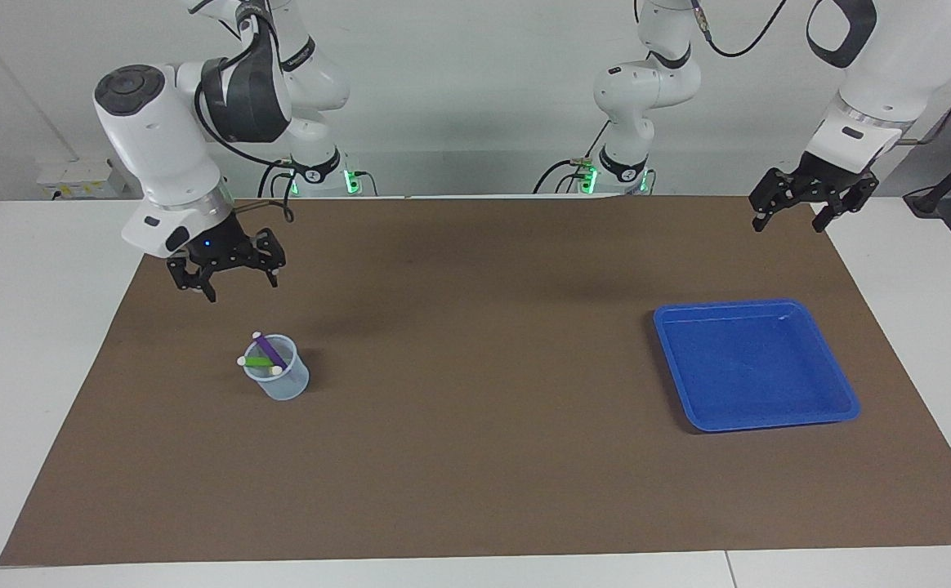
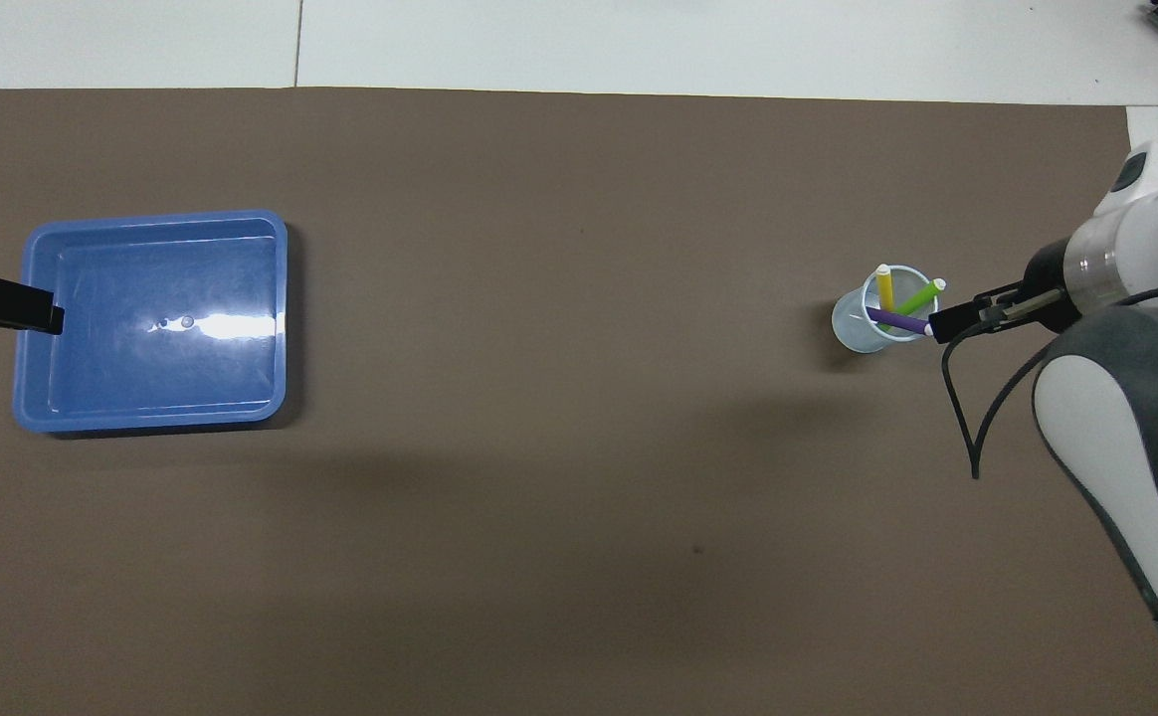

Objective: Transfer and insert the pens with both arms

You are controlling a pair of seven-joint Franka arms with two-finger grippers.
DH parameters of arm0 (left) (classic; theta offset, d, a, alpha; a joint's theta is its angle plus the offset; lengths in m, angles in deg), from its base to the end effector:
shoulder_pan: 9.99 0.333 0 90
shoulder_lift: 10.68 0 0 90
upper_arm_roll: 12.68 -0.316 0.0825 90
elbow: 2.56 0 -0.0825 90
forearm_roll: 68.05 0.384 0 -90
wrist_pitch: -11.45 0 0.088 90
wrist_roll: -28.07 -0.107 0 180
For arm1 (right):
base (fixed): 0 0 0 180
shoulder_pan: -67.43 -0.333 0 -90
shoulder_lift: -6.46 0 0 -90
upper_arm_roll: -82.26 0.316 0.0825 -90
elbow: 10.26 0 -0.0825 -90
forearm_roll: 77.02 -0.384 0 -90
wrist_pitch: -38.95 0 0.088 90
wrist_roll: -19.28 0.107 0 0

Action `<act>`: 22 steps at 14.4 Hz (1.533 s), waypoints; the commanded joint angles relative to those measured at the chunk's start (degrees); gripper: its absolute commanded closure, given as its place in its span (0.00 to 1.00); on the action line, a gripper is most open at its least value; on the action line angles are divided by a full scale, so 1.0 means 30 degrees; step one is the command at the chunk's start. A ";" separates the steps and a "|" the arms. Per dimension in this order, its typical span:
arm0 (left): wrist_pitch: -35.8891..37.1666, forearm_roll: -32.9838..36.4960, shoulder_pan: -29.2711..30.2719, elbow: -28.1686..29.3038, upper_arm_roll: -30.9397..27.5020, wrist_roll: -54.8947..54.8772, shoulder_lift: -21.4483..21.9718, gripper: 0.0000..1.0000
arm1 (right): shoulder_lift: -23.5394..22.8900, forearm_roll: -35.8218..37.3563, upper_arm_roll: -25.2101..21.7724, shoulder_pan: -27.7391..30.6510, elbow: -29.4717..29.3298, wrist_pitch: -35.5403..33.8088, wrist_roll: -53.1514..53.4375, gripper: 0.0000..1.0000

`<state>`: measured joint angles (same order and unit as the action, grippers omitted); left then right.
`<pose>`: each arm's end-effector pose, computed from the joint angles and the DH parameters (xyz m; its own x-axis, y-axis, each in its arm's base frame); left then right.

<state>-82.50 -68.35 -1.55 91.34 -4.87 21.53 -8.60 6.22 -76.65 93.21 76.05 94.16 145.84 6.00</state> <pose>0.5494 0.0042 0.6182 0.9940 -0.1027 0.0366 -0.1026 -0.9947 -0.0039 0.5678 0.0225 0.5278 0.9619 0.2708 0.0367 0.2705 -0.9626 0.0143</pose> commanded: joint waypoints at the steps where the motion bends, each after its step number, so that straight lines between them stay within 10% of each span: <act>1: 0.0116 0.0304 -0.0029 0.0340 0.0004 0.0275 0.0420 0.00 | 0.1394 -0.0179 0.0129 0.0205 0.0146 -0.1586 0.0412 0.00; 22: 0.0174 0.0304 -0.2489 0.0369 -0.2193 0.0275 0.0508 0.00 | 0.1984 -0.1177 -0.0076 0.0088 -0.0381 -0.3700 0.2551 0.00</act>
<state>-82.46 -68.35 -8.20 91.36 -10.79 21.57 -8.39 12.57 -80.08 92.63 76.09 94.04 135.81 12.61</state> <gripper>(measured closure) 0.000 0.000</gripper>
